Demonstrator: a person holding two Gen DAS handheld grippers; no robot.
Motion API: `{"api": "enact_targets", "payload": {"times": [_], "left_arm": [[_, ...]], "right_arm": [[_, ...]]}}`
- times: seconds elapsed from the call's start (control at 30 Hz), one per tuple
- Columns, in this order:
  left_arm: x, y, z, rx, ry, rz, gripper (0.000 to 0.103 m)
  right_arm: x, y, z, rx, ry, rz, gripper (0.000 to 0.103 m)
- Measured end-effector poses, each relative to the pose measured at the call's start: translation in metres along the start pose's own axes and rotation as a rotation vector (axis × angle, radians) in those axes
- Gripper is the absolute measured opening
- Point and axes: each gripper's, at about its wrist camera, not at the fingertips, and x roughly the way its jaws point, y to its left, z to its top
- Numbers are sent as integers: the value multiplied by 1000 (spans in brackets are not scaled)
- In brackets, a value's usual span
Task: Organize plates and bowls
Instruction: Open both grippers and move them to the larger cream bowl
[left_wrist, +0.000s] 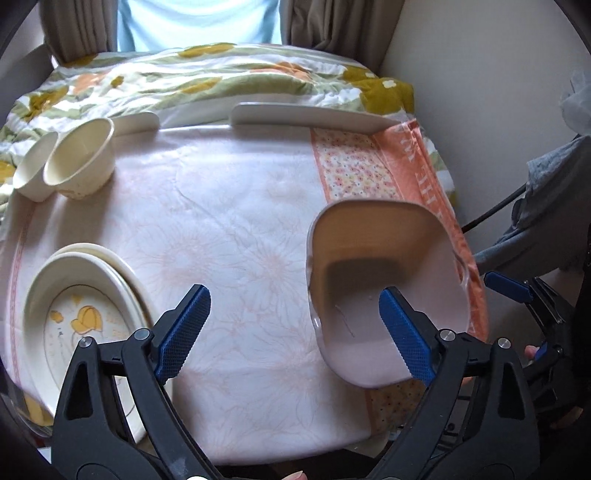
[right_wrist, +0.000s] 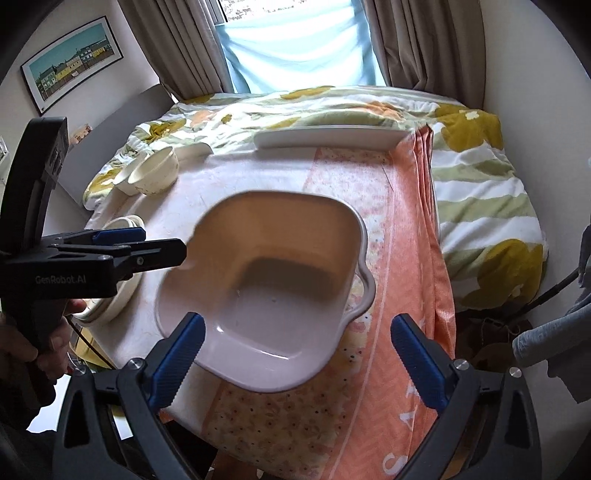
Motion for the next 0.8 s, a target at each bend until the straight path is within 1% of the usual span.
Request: {"api": "enact_targets", "payload": {"times": [0.1, 0.17, 0.23, 0.3, 0.33, 0.43, 0.53, 0.63, 0.7, 0.73, 0.8], "left_arm": [[-37, 9, 7, -2, -63, 29, 93], [-66, 20, 11, -16, -128, 50, 93], [-94, 35, 15, -47, -193, 72, 100], [-119, 52, 19, -83, -248, 100, 102], [-132, 61, 21, -99, -270, 110, 102], [-163, 93, 29, -134, -305, 149, 102], [-191, 127, 35, -158, -359, 126, 102], [-213, 168, 42, -199, -411, 89, 102], [-218, 195, 49, -224, -411, 66, 102], [-215, 210, 55, -233, -399, 54, 102], [-205, 237, 65, -252, -361, 36, 102]], "right_arm": [[-27, 17, 17, -46, -61, 1, 101], [-40, 30, 29, -85, -93, -4, 101], [-49, 45, 41, -128, -123, -10, 101], [-57, 62, 55, -160, -150, -7, 101], [-61, 70, 63, -165, -162, 2, 101], [-77, 90, 91, -161, -226, 81, 101], [-85, 116, 123, -173, -266, 112, 101], [-81, 147, 152, -160, -272, 159, 101], [-69, 167, 170, -143, -261, 224, 101], [-61, 178, 176, -145, -251, 238, 101], [-32, 198, 191, -143, -206, 222, 101]]}}
